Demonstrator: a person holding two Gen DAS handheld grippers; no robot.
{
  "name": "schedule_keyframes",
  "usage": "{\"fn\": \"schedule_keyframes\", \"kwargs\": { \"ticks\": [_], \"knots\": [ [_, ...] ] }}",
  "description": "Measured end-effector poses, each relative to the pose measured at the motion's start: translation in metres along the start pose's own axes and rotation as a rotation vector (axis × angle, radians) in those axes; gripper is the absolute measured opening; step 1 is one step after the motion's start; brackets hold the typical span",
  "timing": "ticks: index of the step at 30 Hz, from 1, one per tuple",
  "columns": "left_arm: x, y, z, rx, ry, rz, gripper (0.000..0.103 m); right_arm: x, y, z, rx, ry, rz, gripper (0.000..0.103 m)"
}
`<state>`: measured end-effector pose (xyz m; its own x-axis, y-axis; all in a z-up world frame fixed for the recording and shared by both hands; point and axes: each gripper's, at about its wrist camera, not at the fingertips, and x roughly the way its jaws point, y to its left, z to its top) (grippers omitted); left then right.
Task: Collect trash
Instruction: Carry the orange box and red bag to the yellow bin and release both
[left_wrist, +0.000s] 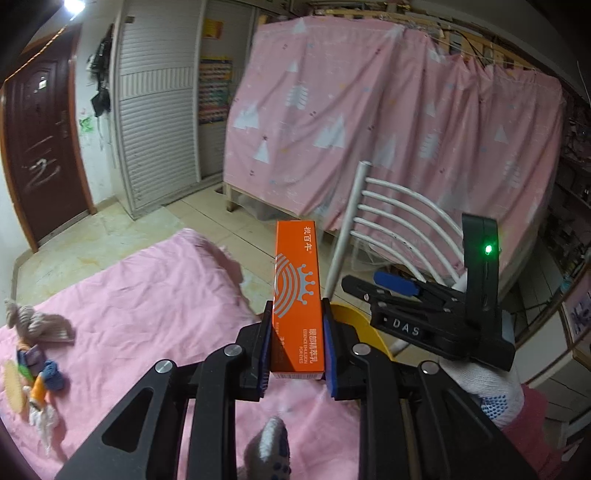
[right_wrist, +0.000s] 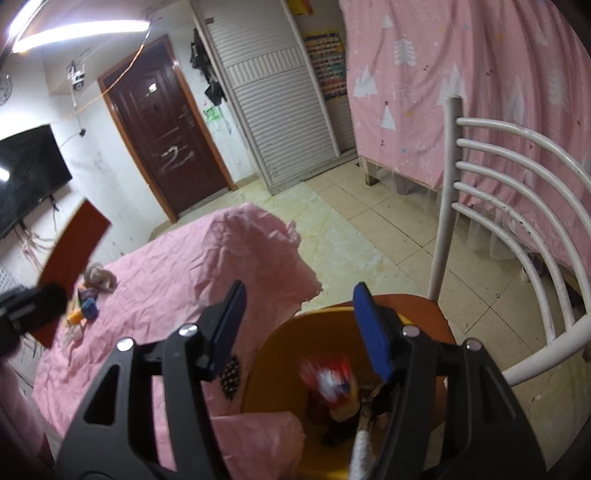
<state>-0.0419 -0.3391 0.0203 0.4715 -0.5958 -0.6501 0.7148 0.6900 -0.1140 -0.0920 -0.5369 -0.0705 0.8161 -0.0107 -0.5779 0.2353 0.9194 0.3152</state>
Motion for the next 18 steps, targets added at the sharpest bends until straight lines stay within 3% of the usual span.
{"fn": "schedule_keyframes", "kwargs": {
  "ticks": [8,18],
  "knots": [
    [0.043,-0.031,0.003,0.060,0.071,-0.092,0.014,-0.011,-0.032,0.005,0.103,-0.046,0.001,0.058],
    [0.070,-0.045,-0.004,0.095,0.144,-0.086,0.017,-0.015,-0.045,0.004,0.135,-0.059,0.004,0.058]
  ]
}}
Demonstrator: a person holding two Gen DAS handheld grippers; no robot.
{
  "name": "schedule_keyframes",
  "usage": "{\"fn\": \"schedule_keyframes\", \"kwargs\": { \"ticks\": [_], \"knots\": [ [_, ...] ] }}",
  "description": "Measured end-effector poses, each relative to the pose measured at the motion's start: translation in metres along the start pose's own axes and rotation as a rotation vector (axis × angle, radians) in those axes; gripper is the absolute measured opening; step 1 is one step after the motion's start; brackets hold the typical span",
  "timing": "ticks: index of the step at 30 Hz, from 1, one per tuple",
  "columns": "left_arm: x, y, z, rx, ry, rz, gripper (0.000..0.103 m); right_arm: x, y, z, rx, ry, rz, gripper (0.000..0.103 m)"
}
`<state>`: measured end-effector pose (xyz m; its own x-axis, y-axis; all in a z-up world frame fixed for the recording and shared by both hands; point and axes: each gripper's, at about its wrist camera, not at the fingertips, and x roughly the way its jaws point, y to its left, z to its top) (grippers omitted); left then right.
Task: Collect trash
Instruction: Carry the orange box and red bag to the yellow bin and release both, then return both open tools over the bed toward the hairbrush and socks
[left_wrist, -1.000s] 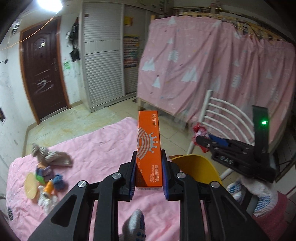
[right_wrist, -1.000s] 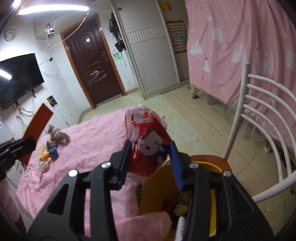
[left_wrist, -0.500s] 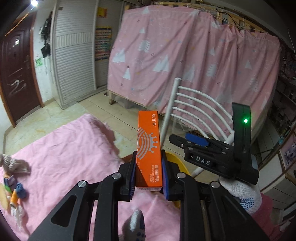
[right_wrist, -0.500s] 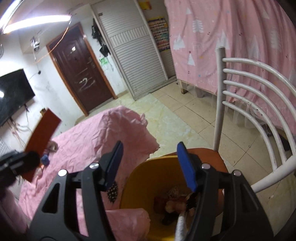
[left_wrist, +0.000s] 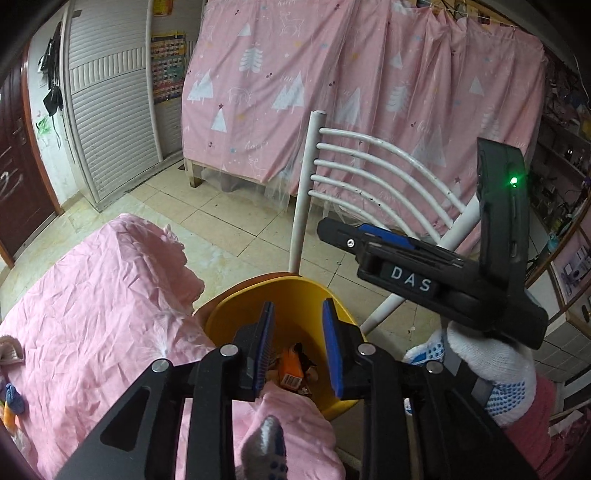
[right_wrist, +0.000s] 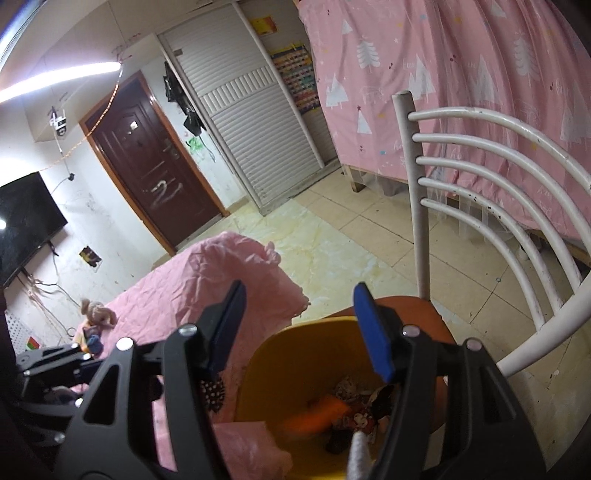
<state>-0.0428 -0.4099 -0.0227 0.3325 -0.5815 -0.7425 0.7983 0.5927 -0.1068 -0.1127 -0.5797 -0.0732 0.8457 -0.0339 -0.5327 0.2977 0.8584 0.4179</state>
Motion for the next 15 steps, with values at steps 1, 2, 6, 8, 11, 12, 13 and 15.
{"fn": "schedule_keyframes", "kwargs": {
  "ticks": [1,2,6,8,11,12,13,15],
  "knots": [
    [0.000,0.002,0.000,-0.006,0.003,0.002,0.018,0.001,0.001,0.000,-0.002,0.002,0.001,0.058],
    [-0.001,0.005,0.000,-0.014,0.004,0.003,0.018,0.001,0.002,-0.001,-0.004,0.005,0.002,0.058],
    [-0.009,0.013,-0.003,-0.032,-0.009,0.014,0.018,0.005,0.011,-0.001,-0.023,0.015,0.009,0.058],
    [-0.018,0.017,-0.005,-0.043,-0.023,0.018,0.018,0.006,0.019,-0.003,-0.036,0.020,0.015,0.058],
    [-0.029,0.027,-0.007,-0.065,-0.044,0.025,0.018,0.008,0.033,-0.003,-0.060,0.027,0.024,0.058],
    [-0.034,0.031,-0.008,-0.073,-0.049,0.028,0.018,0.008,0.037,-0.004,-0.065,0.029,0.028,0.058],
    [-0.039,0.036,-0.010,-0.083,-0.057,0.034,0.018,0.010,0.044,-0.005,-0.075,0.031,0.034,0.058],
    [-0.049,0.047,-0.014,-0.101,-0.073,0.043,0.018,0.012,0.054,-0.005,-0.086,0.035,0.042,0.058]
  ]
}}
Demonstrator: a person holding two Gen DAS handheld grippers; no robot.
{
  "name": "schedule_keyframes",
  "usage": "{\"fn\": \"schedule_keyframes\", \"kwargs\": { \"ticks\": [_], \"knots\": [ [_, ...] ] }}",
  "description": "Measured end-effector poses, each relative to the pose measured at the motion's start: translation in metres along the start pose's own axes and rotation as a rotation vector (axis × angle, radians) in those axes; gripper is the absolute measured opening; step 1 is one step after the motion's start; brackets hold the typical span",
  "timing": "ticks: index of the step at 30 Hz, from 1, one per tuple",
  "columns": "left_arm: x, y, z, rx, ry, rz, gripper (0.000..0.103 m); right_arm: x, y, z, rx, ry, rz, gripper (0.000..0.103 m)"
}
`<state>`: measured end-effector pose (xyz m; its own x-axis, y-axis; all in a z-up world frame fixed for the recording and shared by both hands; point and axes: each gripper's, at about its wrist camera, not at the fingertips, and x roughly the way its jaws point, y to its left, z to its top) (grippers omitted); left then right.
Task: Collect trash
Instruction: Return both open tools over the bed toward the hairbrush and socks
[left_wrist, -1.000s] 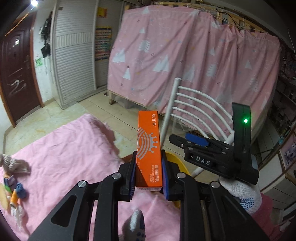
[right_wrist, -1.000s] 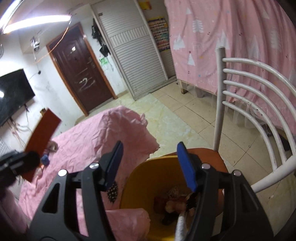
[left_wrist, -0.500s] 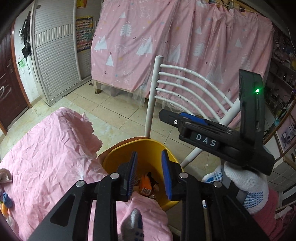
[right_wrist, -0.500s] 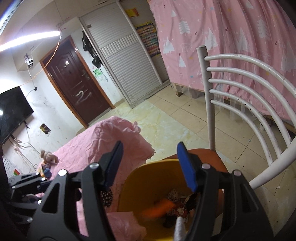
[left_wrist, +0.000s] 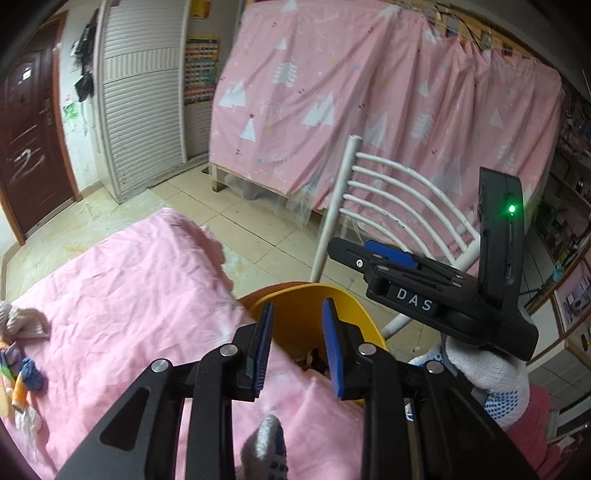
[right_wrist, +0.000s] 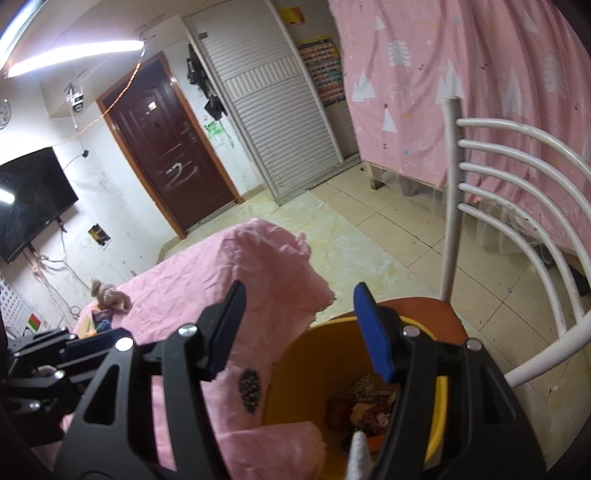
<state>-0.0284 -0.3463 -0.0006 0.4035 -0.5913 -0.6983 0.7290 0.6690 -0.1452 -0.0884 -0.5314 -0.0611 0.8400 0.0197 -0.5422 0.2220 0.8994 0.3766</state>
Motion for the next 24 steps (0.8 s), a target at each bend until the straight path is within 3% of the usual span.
{"fn": "schedule_keyframes", "kwargs": {
  "ticks": [6,9,16,24],
  "knots": [
    [-0.025,0.038,-0.011,-0.059,-0.036,0.047,0.018,0.013,0.041,0.001,-0.058,0.023,0.032,0.059],
    [-0.035,0.059,-0.017,-0.097,-0.051,0.077,0.024,0.022,0.063,0.001,-0.090,0.038,0.048,0.065],
    [-0.070,0.120,-0.034,-0.193,-0.102,0.169,0.036,0.042,0.121,0.002,-0.175,0.068,0.094,0.065],
    [-0.106,0.179,-0.066,-0.265,-0.136,0.288,0.041,0.071,0.183,-0.007,-0.268,0.124,0.149,0.065]
  ]
}}
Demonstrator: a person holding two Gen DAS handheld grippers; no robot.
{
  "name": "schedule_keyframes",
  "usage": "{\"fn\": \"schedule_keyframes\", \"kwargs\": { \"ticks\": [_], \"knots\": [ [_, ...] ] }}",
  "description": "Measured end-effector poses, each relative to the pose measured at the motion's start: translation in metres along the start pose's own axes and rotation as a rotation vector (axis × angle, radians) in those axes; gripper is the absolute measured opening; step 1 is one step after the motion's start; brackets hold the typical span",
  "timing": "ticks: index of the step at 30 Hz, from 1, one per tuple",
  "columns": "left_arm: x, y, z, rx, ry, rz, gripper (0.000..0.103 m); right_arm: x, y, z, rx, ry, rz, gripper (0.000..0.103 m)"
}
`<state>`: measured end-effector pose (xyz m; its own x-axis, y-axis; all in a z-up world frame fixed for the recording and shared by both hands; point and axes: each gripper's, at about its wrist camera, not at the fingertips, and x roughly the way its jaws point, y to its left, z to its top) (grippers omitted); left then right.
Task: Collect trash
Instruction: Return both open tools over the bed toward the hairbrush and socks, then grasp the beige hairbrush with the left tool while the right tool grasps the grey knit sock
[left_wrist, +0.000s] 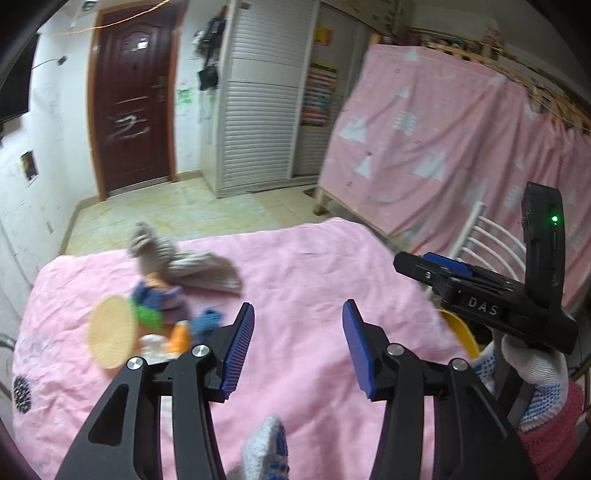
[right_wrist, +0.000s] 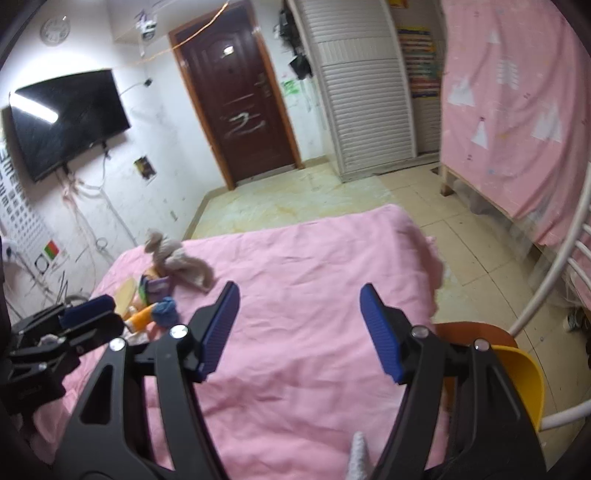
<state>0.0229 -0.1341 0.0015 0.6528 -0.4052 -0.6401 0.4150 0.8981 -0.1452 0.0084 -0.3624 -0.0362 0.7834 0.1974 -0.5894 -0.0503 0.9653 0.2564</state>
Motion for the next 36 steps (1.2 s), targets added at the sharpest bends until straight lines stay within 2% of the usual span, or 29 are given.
{"fn": "schedule_keyframes", "kwargs": {
  "ticks": [10,21,26,28,36],
  "knots": [
    [-0.005,0.066,-0.006,-0.087,0.001,0.079,0.042,0.038,0.053,0.007,-0.082,0.056,0.049,0.065],
    [-0.001,0.110,-0.007,-0.149,0.008,0.116,0.043,0.063,0.093,0.014,-0.156,0.093,0.076,0.065],
    [0.005,0.123,-0.009,-0.169,0.019,0.133,0.048,0.077,0.112,0.017,-0.211,0.120,0.086,0.066],
    [0.010,0.127,-0.009,-0.172,0.036,0.146,0.052,0.083,0.123,0.020,-0.252,0.130,0.087,0.074],
    [0.035,0.142,-0.010,-0.192,0.097,0.170,0.065,0.105,0.153,0.039,-0.341,0.144,0.088,0.075]
  ]
}}
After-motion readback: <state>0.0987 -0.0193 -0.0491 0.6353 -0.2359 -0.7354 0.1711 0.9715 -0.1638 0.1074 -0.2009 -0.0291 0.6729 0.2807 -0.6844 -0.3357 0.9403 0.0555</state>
